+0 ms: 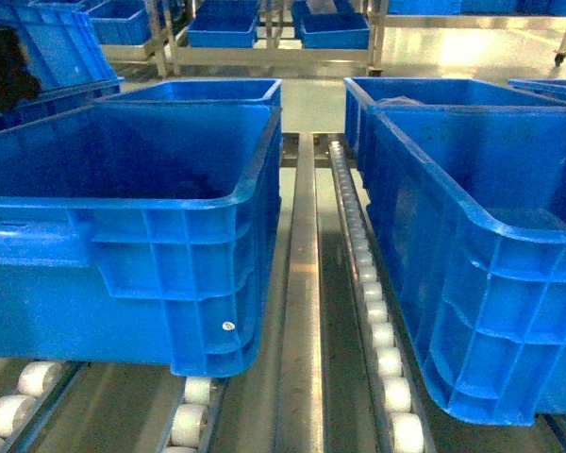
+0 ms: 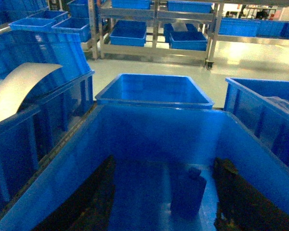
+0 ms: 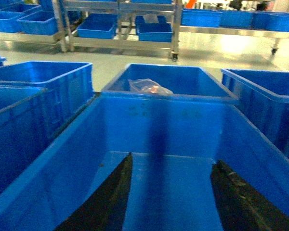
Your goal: Sort blue parts and orange caps into right shelf containers
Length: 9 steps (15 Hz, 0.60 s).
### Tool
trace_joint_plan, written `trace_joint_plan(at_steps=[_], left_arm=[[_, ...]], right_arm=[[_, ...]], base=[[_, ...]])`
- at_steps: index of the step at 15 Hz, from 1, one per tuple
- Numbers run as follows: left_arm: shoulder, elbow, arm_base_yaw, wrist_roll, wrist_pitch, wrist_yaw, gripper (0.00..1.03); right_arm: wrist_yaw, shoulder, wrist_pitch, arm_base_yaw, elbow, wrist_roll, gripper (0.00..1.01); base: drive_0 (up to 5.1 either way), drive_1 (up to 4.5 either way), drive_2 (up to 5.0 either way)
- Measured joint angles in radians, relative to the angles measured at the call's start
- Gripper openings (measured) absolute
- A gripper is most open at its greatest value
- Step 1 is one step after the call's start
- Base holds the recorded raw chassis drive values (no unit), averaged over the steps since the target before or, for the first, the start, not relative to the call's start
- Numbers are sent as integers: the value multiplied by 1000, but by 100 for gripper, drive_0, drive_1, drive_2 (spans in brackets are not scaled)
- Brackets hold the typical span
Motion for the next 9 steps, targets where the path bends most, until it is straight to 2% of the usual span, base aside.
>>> trace_joint_plan(at_steps=[2,3,4,5,9], left_arm=[[-84,-131,16,0,24,5,30],[-110,-165,16,0,27,14,23],[-187,-249,55,2,32,65,3],[-240,-296,76,2,32,63,2],[-455,-444,70,3,-40,70,2]], right_arm=[[6,-83,15,-21,-106,16,31],[2,-108,16,-19,-134,17,24],[-1,-186,14,-14,-205,16,2],[2,-230,3,-15,-242,21,2],[-1,-441,-93,-14,-362,21,2]], base=[[0,0,0],[0,0,0],[0,0,0],[0,0,0],[0,0,0]])
